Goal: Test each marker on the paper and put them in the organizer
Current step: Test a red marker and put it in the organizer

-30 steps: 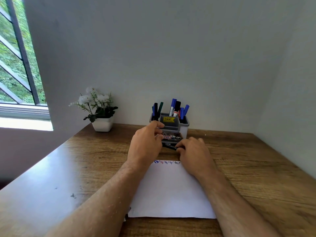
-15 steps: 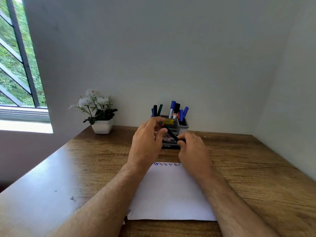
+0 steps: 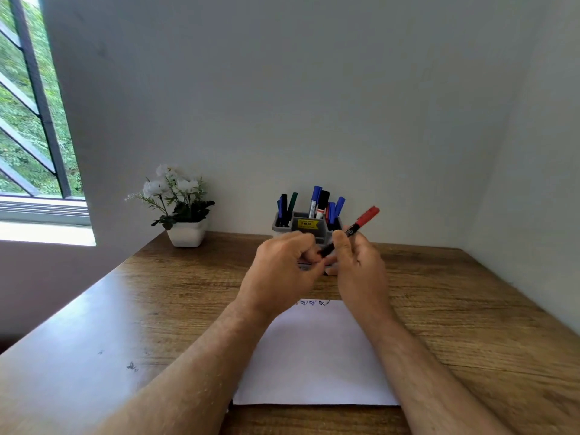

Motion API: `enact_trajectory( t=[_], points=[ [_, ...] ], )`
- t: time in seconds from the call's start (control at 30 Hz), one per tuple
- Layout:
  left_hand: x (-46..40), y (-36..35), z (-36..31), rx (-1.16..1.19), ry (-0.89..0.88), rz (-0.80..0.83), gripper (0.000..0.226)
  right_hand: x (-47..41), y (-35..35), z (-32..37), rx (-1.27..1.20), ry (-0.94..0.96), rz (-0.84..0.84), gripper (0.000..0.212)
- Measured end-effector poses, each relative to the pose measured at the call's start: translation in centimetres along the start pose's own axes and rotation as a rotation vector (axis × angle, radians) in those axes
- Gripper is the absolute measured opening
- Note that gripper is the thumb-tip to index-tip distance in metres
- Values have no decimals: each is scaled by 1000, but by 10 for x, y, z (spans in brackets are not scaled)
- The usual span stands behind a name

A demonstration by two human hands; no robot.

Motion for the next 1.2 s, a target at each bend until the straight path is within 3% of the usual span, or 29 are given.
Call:
enact_trajectory(
  t=[0.1, 0.2, 0.4, 0.53, 0.73, 1.2],
  points=[
    [0, -5, -4, -3, -31, 123, 30, 0, -1, 3, -101, -31, 22, 38],
    [0, -5, -1, 11, -35, 178, 35, -1, -3, 2, -51, -45, 29, 31],
    [2, 0, 13, 82, 143, 22, 38, -3, -6, -4, -162, -92, 58, 26],
    [-2, 5, 23, 383, 400, -186, 14, 0, -2, -4, -2, 23, 86, 23],
    [-5, 10, 20, 878, 542, -149, 27, 12, -8, 6, 215, 153, 282, 31],
    [-6, 5, 22, 1226, 623, -95, 25, 9, -1, 15, 362, 351, 138, 34]
  ],
)
Point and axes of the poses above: each hand's wrist, its own x-axis away from the middle knuckle, its own y-axis out of the back of the hand, z = x × y, the point moved 2 cm from there along -x, towards the middle knuckle, and after that the axes turned 2 degrees about -y, right-handed, at the moved point
